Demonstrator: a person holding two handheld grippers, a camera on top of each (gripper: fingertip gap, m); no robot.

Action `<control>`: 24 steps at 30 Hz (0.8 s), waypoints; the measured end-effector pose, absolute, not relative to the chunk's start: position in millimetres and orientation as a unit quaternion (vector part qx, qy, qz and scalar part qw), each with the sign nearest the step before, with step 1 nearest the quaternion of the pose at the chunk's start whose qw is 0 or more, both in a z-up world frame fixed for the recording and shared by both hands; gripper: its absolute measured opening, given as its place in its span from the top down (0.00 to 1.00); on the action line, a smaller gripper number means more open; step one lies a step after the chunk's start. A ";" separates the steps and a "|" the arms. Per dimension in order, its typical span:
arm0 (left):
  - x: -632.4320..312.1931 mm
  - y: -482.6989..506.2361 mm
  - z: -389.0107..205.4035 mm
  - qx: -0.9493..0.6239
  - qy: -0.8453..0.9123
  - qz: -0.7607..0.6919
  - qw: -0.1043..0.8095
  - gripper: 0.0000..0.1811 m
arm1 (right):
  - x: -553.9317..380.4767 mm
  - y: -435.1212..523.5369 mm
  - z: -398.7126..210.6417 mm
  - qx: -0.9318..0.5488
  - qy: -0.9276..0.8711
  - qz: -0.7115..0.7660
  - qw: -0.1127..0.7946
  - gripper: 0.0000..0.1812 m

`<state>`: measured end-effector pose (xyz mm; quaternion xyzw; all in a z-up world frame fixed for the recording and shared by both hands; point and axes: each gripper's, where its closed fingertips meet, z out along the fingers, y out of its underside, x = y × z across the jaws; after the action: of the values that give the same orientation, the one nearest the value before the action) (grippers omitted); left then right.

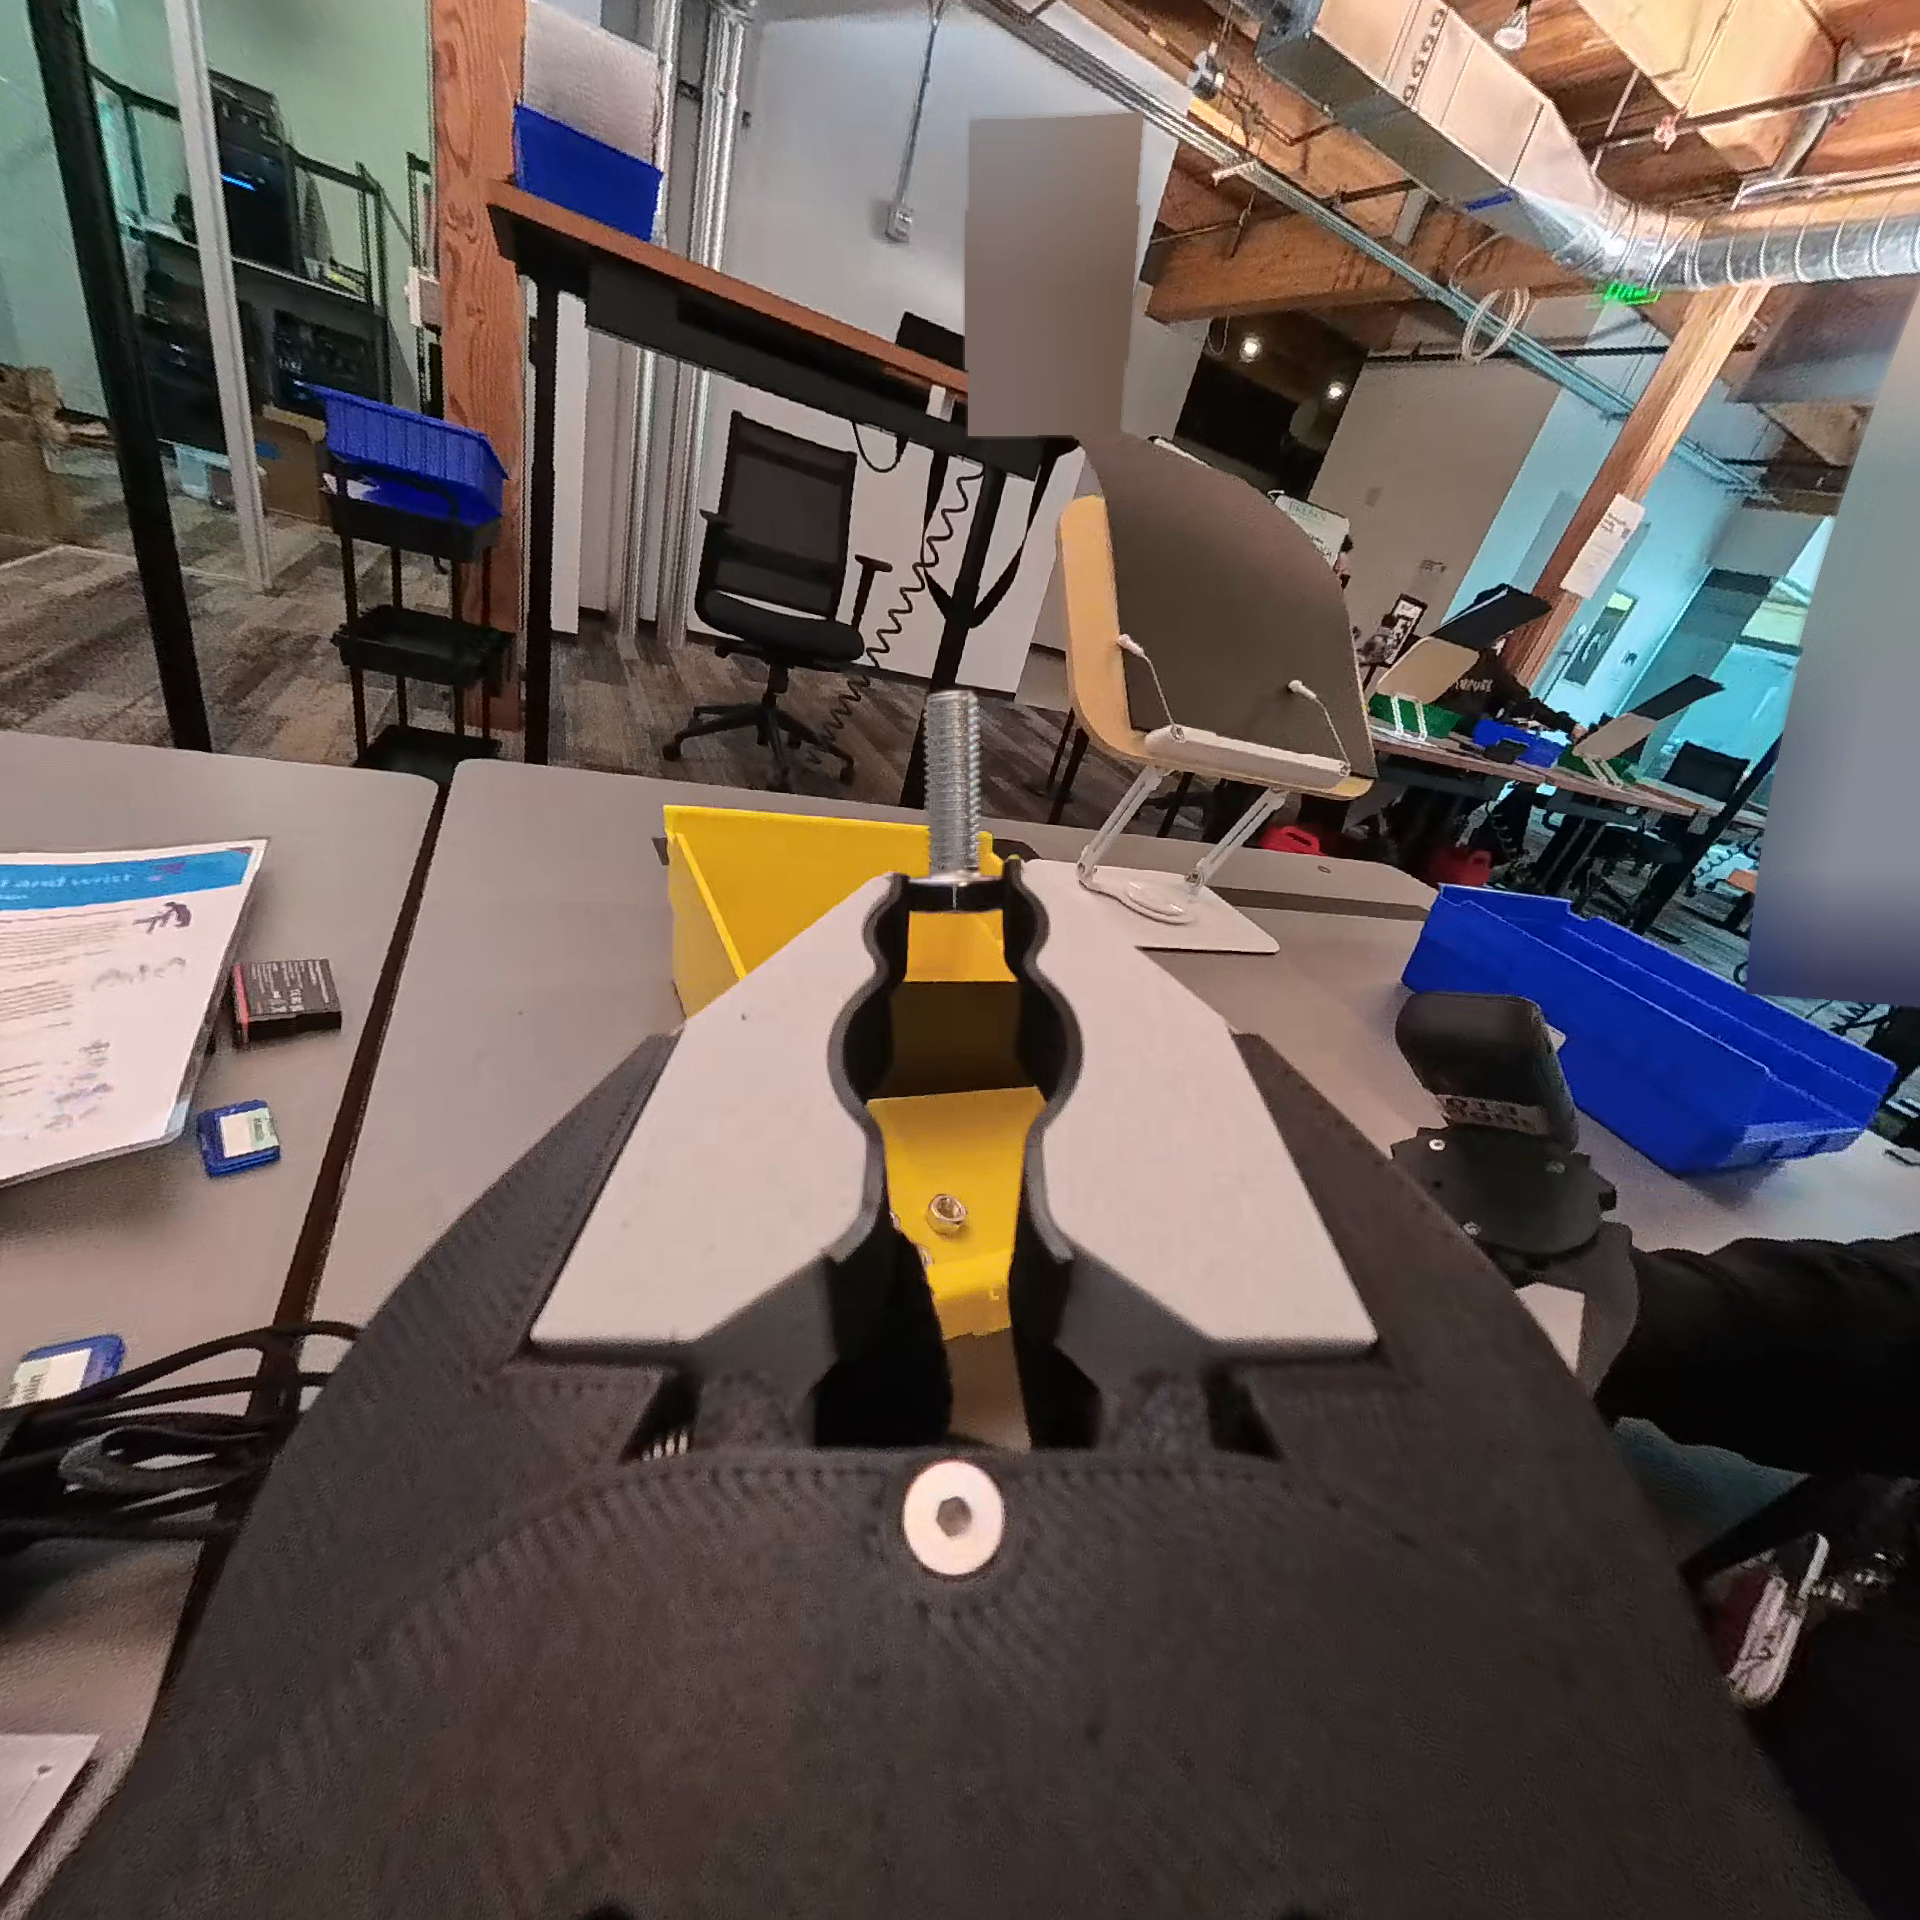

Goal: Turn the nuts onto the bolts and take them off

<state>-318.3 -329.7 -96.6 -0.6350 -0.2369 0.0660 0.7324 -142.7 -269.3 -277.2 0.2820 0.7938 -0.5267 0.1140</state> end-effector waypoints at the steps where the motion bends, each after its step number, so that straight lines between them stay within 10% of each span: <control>1: -318.2 -327.1 -98.5 -0.638 -0.236 0.065 0.730 0.92 | -142.1 -269.1 -276.1 0.281 0.791 -0.530 0.121 0.82; 24: -286.4 -178.4 -207.3 -0.898 -0.091 0.042 0.429 0.91 | -120.5 -248.0 -273.2 0.249 0.791 -0.527 0.189 0.82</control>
<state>-286.4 -178.4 -207.3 -0.8978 -0.0914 0.0422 0.4287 -120.5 -248.0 -273.2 0.2489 0.7905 -0.5265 0.1894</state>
